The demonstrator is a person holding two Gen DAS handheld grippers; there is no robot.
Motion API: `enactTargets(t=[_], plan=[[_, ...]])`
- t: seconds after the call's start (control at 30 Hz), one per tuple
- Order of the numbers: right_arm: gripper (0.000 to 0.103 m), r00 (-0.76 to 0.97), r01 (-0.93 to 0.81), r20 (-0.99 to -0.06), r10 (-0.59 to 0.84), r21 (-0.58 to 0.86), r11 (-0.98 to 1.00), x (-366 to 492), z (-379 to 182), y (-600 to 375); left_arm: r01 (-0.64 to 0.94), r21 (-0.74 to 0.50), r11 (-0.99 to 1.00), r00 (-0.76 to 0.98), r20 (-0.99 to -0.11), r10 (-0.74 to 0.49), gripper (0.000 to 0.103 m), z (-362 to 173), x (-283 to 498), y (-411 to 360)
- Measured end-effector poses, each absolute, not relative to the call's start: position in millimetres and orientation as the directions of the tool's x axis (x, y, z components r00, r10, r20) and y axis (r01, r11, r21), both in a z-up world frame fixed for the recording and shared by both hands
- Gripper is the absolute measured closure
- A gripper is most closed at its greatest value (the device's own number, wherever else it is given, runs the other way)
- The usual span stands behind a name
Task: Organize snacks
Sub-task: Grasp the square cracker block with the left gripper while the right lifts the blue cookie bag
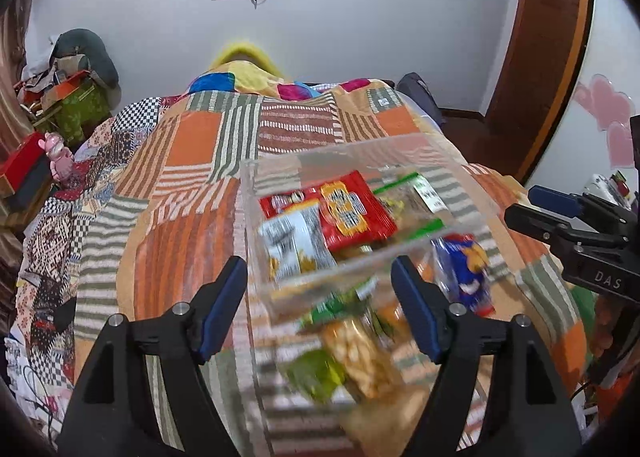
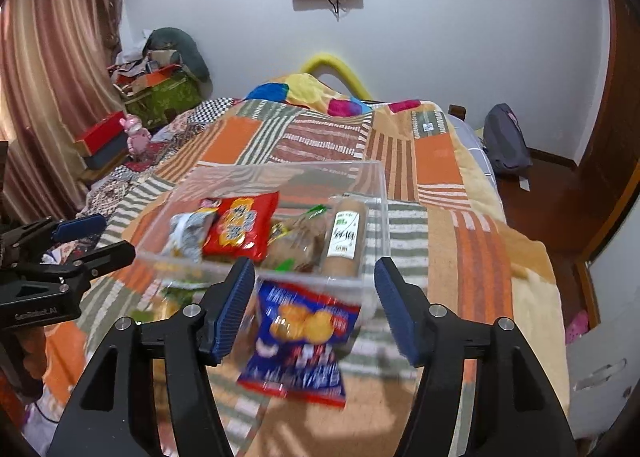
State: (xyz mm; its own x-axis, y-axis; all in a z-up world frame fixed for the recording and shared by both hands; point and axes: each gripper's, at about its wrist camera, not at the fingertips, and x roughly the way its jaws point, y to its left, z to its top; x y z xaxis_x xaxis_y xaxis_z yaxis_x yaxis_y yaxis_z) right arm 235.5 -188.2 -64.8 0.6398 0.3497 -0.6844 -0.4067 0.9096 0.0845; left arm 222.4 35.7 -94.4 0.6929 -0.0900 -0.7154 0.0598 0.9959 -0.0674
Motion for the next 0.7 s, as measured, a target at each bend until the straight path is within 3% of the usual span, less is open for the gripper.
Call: enactTargets(t=[0.2, 0.7], plan=[[0.041, 0.631, -0.408, -0.686, 0.362, 0.102, 0.907, 203.3, -69.3, -194.8, 0.059, -0.099, 0.993, 0.662, -0.741, -0.114, 0.020, -106.3, 188.1, 23.6], [0.037, 0.574, -0.385, -0.733, 0.365, 0.152, 0.910, 169.0, -102.3, -204.6, 0.041, -0.059, 0.997, 0.600, -0.797, -0.072, 0.022, -161.8, 151.8, -12.6]])
